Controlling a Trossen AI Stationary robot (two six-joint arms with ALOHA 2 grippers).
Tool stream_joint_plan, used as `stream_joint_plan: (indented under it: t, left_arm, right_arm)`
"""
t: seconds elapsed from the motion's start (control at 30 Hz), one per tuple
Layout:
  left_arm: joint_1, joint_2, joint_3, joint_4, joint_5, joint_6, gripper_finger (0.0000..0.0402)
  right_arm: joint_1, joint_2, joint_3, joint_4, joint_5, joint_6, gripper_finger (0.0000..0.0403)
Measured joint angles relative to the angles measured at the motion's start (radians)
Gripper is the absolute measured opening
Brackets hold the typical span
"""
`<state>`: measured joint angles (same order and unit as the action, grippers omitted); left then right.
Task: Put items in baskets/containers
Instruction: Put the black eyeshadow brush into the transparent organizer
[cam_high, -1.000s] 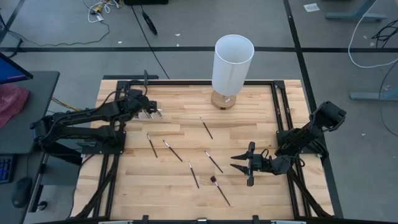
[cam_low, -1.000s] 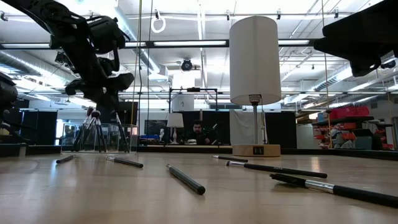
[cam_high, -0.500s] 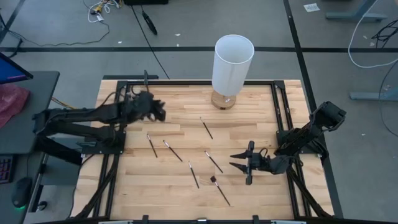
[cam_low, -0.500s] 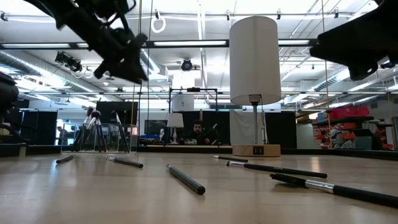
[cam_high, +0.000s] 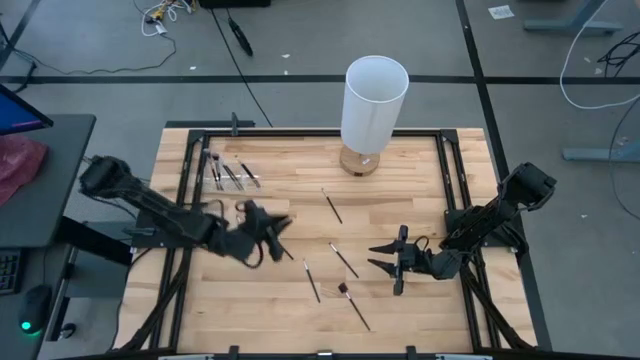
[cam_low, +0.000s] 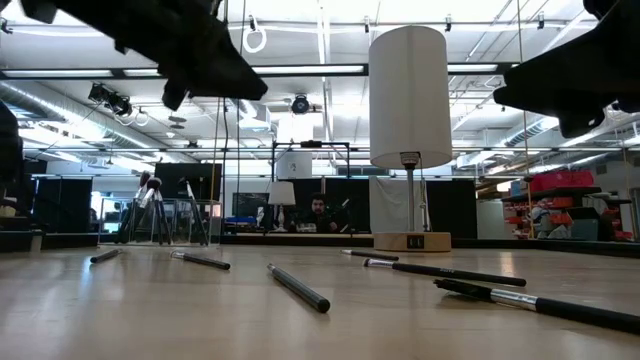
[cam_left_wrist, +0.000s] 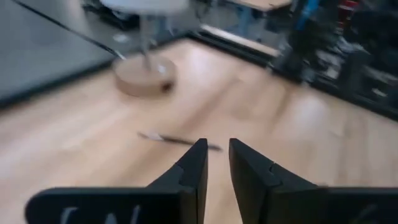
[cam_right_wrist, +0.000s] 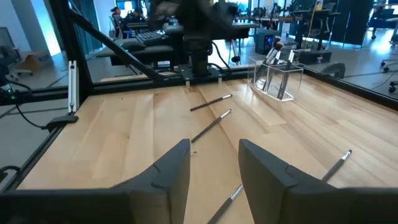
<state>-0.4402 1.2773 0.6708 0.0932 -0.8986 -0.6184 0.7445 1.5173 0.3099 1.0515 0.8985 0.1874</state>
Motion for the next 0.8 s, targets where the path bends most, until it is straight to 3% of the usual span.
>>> stream_joint_plan:
  t: [0.13, 0.37, 0.6, 0.8]
  left_arm:
    - [-0.081, 0.067, 0.004, -0.032, 0.044, -0.158, 0.0053]
    - [-0.189, 0.071, 0.006, -0.32, 0.086, -0.542, 0.0018]
    - [-0.204, 0.071, 0.006, -0.645, 0.377, -0.875, 0.0007]
    - [-0.192, 0.071, 0.006, -0.769, 0.47, -0.919, 0.0017]
  right_arm:
    - [-0.002, 0.0, 0.0, -0.004, -0.001, 0.018, 0.0137]
    - [-0.002, 0.0, 0.0, -0.005, -0.017, 0.015, 0.0137]
    - [-0.002, 0.0, 0.0, -0.006, -0.017, 0.015, 0.0137]
    - [-0.008, 0.0, 0.0, -0.006, -0.018, 0.014, 0.0137]
